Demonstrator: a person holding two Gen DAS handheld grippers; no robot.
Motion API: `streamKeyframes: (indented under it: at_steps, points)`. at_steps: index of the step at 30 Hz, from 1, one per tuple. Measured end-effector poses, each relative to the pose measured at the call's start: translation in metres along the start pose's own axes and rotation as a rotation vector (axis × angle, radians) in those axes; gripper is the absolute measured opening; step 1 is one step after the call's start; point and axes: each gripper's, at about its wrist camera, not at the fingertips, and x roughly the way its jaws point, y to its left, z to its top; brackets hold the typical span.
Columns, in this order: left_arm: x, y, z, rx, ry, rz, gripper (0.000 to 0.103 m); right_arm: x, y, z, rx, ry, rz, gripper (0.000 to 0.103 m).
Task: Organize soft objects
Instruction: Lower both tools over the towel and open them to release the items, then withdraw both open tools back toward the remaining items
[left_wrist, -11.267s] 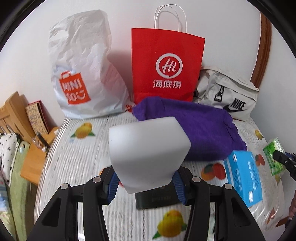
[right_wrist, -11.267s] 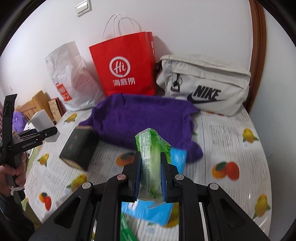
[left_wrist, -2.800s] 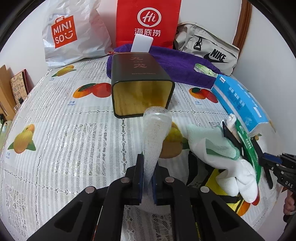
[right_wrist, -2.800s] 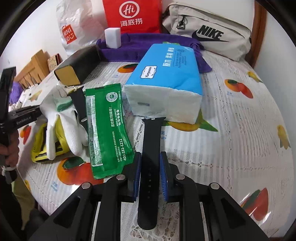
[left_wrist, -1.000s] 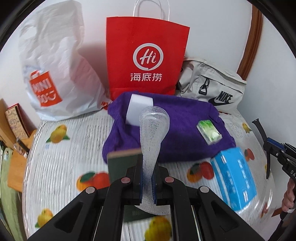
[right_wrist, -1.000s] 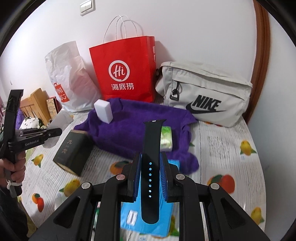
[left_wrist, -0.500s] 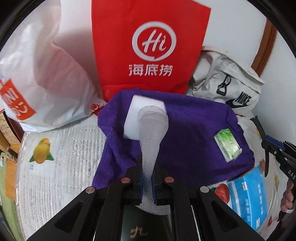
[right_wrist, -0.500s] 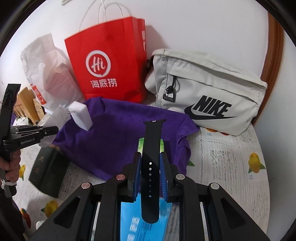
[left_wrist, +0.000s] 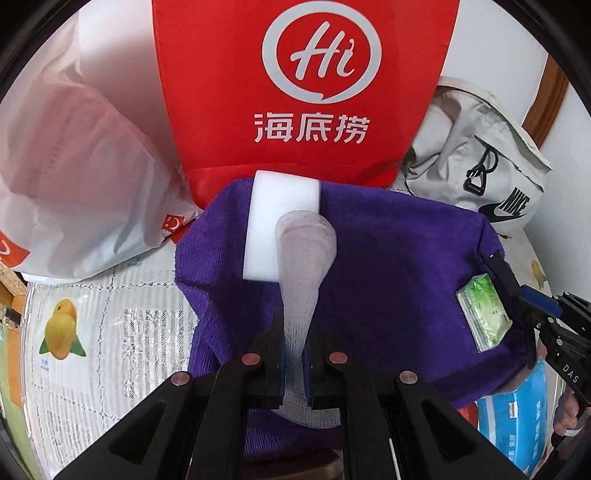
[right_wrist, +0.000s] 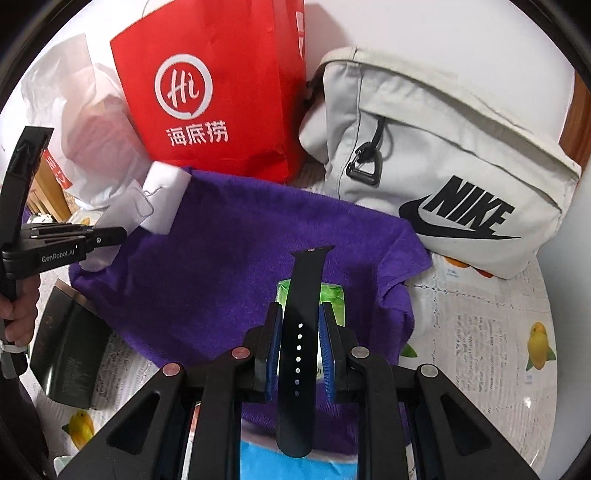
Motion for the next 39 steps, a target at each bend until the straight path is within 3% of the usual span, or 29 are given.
streamKeyframes:
  at_steps: [21, 23, 27, 28, 31, 39]
  points:
    - [0.016, 0.000, 0.009, -0.002, 0.029, -0.016, 0.009, 0.041, -0.010, 0.009, 0.031, 0.088, 0.008, 0.020]
    - [0.014, 0.002, 0.010, -0.003, 0.026, -0.015, 0.019, 0.041, -0.012, 0.008, 0.044, 0.089, 0.001, 0.020]
    - [0.005, 0.006, 0.009, -0.001, 0.007, 0.010, 0.053, 0.037, -0.015, 0.008, 0.045, 0.087, -0.015, 0.021]
    - [0.002, 0.005, 0.009, 0.004, -0.004, 0.017, 0.056, 0.036, -0.016, 0.007, 0.047, 0.086, -0.019, 0.026]
    - [-0.005, 0.005, 0.008, 0.016, -0.012, 0.039, 0.061, 0.030, -0.014, 0.005, 0.038, 0.076, -0.020, 0.053]
    - [-0.035, 0.012, -0.002, -0.005, -0.035, 0.079, 0.061, -0.002, -0.008, -0.004, 0.031, 0.029, -0.033, 0.053]
